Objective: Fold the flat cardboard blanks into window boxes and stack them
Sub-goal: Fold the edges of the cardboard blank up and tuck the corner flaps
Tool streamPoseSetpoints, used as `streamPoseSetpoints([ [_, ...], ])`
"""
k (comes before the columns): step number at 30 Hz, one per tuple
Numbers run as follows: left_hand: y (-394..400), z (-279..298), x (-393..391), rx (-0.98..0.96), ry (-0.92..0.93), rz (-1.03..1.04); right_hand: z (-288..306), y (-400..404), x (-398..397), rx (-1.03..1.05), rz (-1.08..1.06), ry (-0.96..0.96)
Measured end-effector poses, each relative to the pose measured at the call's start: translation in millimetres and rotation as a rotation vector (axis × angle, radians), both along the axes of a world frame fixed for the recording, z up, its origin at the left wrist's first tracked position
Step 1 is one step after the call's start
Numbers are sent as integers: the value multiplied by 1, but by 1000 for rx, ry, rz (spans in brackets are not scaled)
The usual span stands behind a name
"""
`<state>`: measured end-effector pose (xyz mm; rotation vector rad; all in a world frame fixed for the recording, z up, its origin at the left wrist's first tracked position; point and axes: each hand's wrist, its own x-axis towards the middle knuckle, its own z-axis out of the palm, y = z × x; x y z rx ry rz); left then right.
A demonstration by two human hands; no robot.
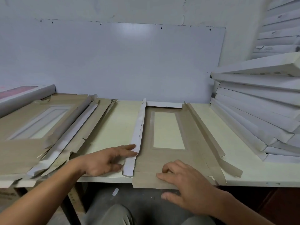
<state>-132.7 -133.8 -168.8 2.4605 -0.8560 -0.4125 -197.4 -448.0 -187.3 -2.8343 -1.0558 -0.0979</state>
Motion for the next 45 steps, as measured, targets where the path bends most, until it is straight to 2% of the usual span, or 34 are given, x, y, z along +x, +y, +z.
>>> streamPoseSetpoints([
  [4, -5, -3, 1, -96, -16, -1, -6, -2, -14, -10, 15, -42],
  [8, -21, -7, -1, -257, -41, 87, -5, 0, -21, 31, -9, -39],
  [13, -39, -13, -3, -337, -118, 194, 1, -1, -27, 45, -18, -96],
  [17, -45, -20, 1, -360, -164, 357, -1, -2, -34, -13, 6, -188],
  [20, -52, -20, -1, -320, -232, 341, -3, -1, -36, -61, -29, -218],
  [21, -55, -21, -2, -269, -287, 314, -1, -2, -34, -59, -42, -153],
  [23, -58, -24, -4, -154, -440, 262, 4, -11, -26, 33, -21, 4],
  [25, -60, -27, -4, -100, -530, 241, 11, -25, -18, 155, -32, 8],
  [27, -61, -30, -3, -76, -559, 240, 20, -47, -8, 319, -199, -133],
  [30, -65, -32, -4, -59, -577, 233, 33, -93, 16, 615, -594, -303],
  [31, -65, -31, -4, -54, -576, 234, 35, -112, 28, 690, -720, -305],
  [33, -66, -31, -5, -45, -575, 236, 39, -141, 46, 737, -913, -143],
  [34, -66, -31, -5, -43, -573, 237, 37, -149, 53, 703, -971, -22],
  [36, -66, -30, -5, -48, -563, 238, 32, -153, 61, 507, -985, 124],
  [38, -65, -30, -5, -51, -561, 239, 29, -143, 64, 266, -931, 176],
  [40, -65, -31, -5, -52, -568, 236, 27, -132, 64, 113, -864, 218],
  [45, -65, -31, -5, -51, -574, 243, 29, -113, 57, 56, -713, 282],
])
